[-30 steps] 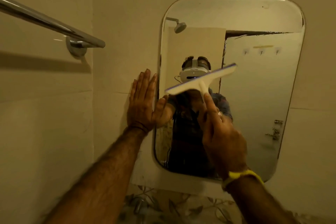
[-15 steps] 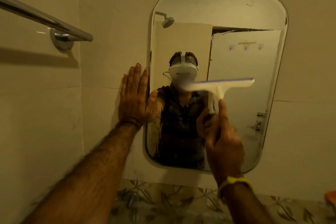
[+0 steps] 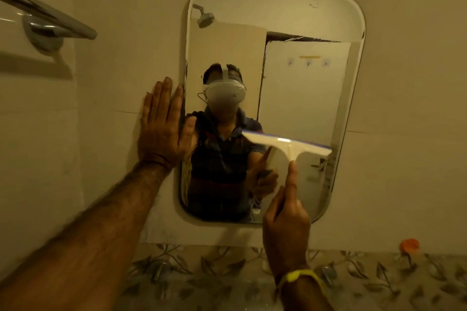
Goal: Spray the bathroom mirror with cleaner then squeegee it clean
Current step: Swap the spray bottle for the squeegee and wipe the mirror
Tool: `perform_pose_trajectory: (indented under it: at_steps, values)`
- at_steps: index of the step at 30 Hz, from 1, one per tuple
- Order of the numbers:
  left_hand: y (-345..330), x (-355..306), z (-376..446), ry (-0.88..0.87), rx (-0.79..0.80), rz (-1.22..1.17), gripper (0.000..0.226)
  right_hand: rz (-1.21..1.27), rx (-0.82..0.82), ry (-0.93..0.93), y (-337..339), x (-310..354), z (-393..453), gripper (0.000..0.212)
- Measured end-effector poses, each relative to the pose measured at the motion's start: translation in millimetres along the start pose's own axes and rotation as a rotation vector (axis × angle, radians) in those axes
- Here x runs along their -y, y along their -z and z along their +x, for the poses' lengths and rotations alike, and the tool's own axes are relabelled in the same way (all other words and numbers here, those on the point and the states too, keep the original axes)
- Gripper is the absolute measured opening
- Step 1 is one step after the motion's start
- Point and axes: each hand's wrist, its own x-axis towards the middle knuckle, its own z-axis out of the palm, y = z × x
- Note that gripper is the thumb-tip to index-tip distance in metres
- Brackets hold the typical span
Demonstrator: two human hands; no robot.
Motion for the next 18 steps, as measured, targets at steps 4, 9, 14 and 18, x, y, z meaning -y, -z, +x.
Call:
perform_pose_trajectory:
  at_steps: [4,9,14,18]
  values:
    - [-1.5,-1.3,-1.8,-0.003,0.001,-0.016,0.065,0.011,-0.227,-0.061,4.5,10.6,76.8,0.056]
    - [0.2,0.7,-2.2,-0.002,0.005,-0.003,0.067,-0.051,-0.282,-0.185,-7.0,13.1,70.4,0.058]
    - [-2.0,3.9,-2.0,-0.018,0.012,-0.032,0.070,0.007,-0.302,-0.214,-18.3,9.6,37.5,0.058]
    - [-4.0,6.2,-4.0,-0.017,-0.003,-0.017,0.070,0.076,-0.473,-0.321,-7.0,11.2,92.8,0.053]
